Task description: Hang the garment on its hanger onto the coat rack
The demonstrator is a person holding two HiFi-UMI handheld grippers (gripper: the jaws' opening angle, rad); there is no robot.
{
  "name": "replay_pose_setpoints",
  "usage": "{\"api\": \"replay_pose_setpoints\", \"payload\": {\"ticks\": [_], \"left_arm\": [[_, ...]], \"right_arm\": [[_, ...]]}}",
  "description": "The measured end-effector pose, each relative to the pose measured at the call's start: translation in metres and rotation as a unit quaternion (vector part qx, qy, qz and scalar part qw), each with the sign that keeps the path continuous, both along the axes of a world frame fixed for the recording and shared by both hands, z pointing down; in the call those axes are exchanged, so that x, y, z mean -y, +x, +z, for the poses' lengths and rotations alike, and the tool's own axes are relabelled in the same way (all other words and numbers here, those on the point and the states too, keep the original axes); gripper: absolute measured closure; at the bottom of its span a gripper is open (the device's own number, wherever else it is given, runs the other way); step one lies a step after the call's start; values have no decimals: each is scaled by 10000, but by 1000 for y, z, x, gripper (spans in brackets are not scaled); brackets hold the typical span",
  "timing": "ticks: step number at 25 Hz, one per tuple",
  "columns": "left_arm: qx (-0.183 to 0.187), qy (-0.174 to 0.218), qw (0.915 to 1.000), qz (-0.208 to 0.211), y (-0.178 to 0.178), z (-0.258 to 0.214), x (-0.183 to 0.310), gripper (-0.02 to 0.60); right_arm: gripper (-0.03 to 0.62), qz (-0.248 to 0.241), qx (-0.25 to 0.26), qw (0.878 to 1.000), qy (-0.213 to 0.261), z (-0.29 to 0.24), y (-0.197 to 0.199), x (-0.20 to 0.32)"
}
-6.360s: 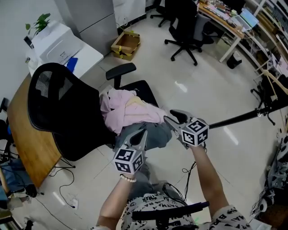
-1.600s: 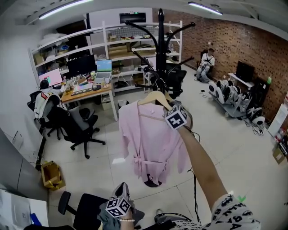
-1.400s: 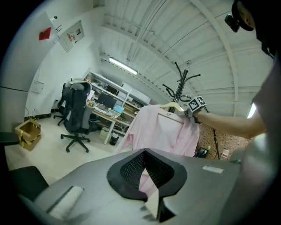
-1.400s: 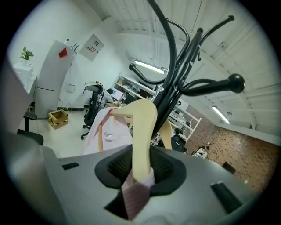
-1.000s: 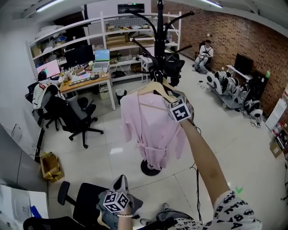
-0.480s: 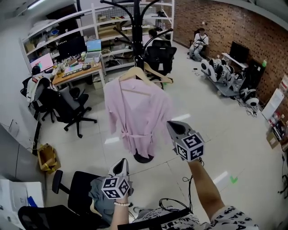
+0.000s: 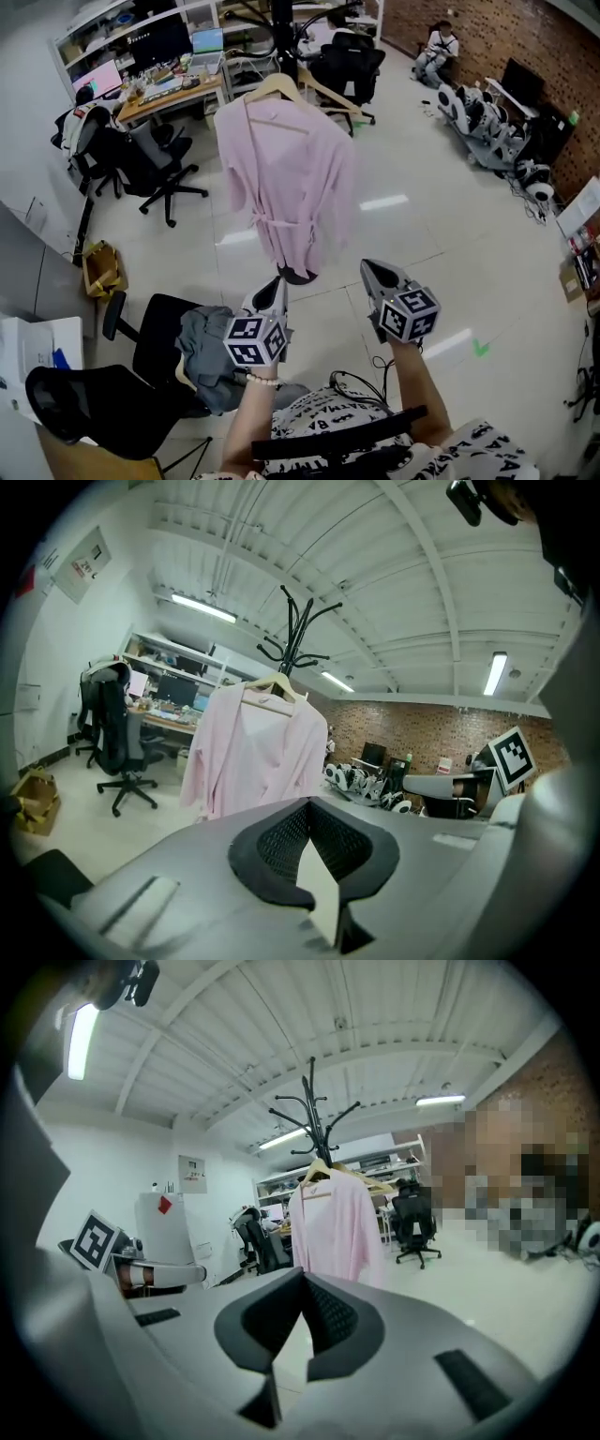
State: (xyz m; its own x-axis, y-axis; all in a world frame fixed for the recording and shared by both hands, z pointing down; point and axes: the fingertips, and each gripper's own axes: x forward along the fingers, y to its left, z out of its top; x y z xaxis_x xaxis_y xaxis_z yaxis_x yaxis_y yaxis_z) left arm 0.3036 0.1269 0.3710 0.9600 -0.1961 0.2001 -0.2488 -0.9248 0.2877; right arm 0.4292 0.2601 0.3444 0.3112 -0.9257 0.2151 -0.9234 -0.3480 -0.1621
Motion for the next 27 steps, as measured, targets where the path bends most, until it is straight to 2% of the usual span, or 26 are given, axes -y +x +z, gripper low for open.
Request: {"api": "replay_pose_setpoints", "payload": {"ticks": [3,9,27], "left_arm": [[67,-22,10000,-29,-3,3,-10,580],[74,-68,9999,-44,-5,3,-17,580],[-66,-90,9999,25,2,-4,2,580]], "right_arm": [[586,-8,191,9998,-2,15,-10,-2],[586,-107,27,9998,-178,17,-15,1],[586,-11,121,9998,-187,22,-12,11]]}}
